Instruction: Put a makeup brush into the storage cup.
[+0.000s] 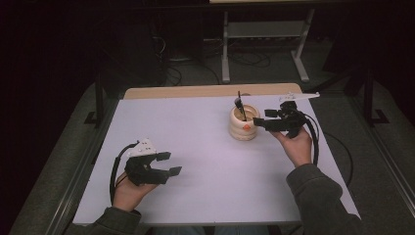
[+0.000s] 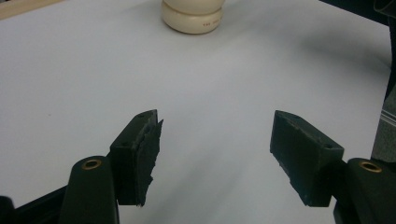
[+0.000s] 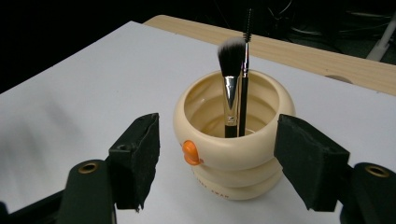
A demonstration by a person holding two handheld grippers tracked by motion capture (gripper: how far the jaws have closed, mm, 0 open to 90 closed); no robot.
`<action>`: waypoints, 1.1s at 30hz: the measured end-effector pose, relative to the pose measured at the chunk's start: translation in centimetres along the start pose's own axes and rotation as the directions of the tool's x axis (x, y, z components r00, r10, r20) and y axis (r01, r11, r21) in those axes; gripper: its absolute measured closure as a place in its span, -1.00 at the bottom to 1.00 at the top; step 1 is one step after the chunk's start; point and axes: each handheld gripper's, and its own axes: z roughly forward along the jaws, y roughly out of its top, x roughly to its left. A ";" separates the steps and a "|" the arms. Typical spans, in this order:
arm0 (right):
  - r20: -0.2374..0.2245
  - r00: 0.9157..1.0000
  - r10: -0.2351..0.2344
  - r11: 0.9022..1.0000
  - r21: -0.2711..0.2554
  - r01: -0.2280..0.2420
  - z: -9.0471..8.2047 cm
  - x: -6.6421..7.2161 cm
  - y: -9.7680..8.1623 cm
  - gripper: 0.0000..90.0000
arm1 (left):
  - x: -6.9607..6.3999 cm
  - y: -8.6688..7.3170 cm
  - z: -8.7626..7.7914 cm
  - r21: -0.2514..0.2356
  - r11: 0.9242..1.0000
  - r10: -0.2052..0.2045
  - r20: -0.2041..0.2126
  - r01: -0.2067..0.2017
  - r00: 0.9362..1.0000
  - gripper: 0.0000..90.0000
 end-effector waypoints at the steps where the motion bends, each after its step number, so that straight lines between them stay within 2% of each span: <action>1: 0.000 1.000 -0.002 1.000 0.000 0.002 0.0 0.0 -0.1 -0.33 | 0.1 0.0 0.0 -0.001 1.000 -0.003 -0.001 0.003 1.000 -0.28; 4: 0.000 1.000 0.004 1.000 0.001 -0.004 0.0 0.1 -0.2 -0.33 | 0.2 0.0 -0.1 0.000 1.000 -0.009 0.001 0.009 1.000 -0.30; 10: -0.011 1.000 -0.013 1.000 0.000 0.013 -0.3 0.7 -0.3 -0.34 | 0.3 0.0 -0.1 0.003 1.000 -0.003 -0.009 0.003 1.000 -0.32; 13: -0.016 0.999 -0.032 0.999 -0.006 0.032 -0.5 1.2 -0.2 -0.34 | 0.3 -0.1 -0.1 0.000 1.000 -0.012 -0.010 0.012 1.000 -0.33; 20: -0.027 0.997 -0.066 0.998 -0.009 0.066 -0.6 1.9 -0.1 -0.35 | 0.4 0.0 -0.3 0.006 1.000 0.000 -0.015 0.000 1.000 -0.36; 33: -0.040 0.996 -0.079 0.997 -0.017 0.078 -1.2 2.7 -0.4 -0.35 | 0.4 0.0 -0.5 0.001 1.000 -0.015 -0.018 0.015 1.000 -0.36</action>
